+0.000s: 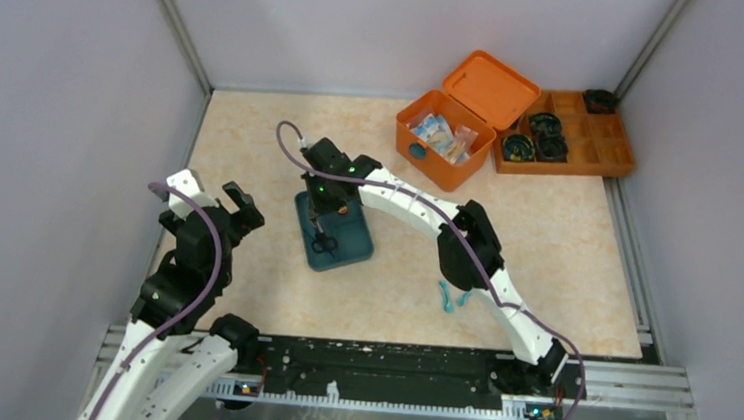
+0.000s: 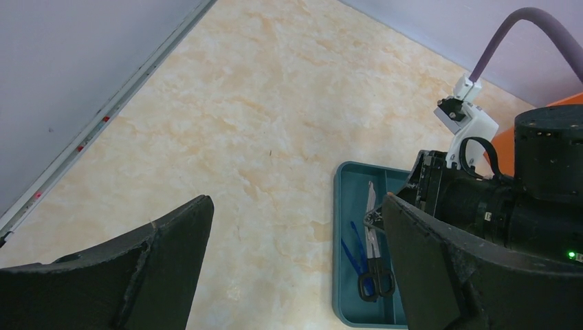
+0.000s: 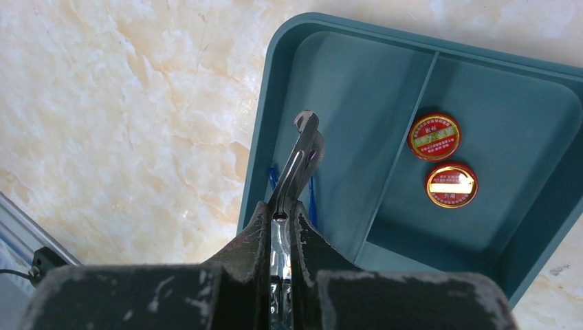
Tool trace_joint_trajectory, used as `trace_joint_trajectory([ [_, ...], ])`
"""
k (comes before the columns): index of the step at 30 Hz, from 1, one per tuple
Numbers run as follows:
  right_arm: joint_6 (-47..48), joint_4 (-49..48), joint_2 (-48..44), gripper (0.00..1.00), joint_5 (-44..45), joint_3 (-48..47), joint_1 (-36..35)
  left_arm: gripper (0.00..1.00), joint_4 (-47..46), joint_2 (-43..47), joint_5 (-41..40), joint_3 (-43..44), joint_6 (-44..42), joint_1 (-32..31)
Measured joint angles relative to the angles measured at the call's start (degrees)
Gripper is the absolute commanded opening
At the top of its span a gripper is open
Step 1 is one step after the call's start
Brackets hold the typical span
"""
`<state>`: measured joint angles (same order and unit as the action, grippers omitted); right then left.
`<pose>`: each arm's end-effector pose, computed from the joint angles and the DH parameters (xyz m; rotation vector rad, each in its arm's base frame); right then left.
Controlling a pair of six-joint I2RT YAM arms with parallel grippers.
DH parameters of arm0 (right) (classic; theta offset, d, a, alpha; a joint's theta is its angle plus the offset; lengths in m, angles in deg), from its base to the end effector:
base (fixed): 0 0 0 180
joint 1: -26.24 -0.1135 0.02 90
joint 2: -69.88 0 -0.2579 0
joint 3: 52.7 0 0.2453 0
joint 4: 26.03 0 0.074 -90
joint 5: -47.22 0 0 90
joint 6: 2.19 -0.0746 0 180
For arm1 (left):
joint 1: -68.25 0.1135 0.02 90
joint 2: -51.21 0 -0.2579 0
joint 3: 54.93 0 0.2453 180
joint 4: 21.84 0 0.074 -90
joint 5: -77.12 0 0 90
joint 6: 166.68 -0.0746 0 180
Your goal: Organize the medicine kit
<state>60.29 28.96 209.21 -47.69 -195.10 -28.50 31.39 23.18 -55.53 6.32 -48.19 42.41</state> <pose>0.3135 0.4544 0.1780 -0.6526 2.5311 0.6777 0.1288 -0.0062 0.3250 -0.5218 1.7493 0.0488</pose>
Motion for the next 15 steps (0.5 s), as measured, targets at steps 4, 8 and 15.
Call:
trace_joint_trajectory([
  [4, -0.2, -0.8, 0.7, 0.0, -0.2, 0.1, 0.0, 0.99, 0.0, 0.0, 0.0, 0.0, 0.0, 0.0],
  [8, -0.3, -1.4, 1.0, 0.0, 0.1, 1.5, 0.0, 0.99, 0.0, 0.0, 0.0, 0.0, 0.0, 0.0],
  [15, -0.6, -1.5, 1.2, 0.14, 0.5, 2.3, 0.0, 0.99, 0.0, 0.0, 0.1, -0.3, 0.0, 0.0],
])
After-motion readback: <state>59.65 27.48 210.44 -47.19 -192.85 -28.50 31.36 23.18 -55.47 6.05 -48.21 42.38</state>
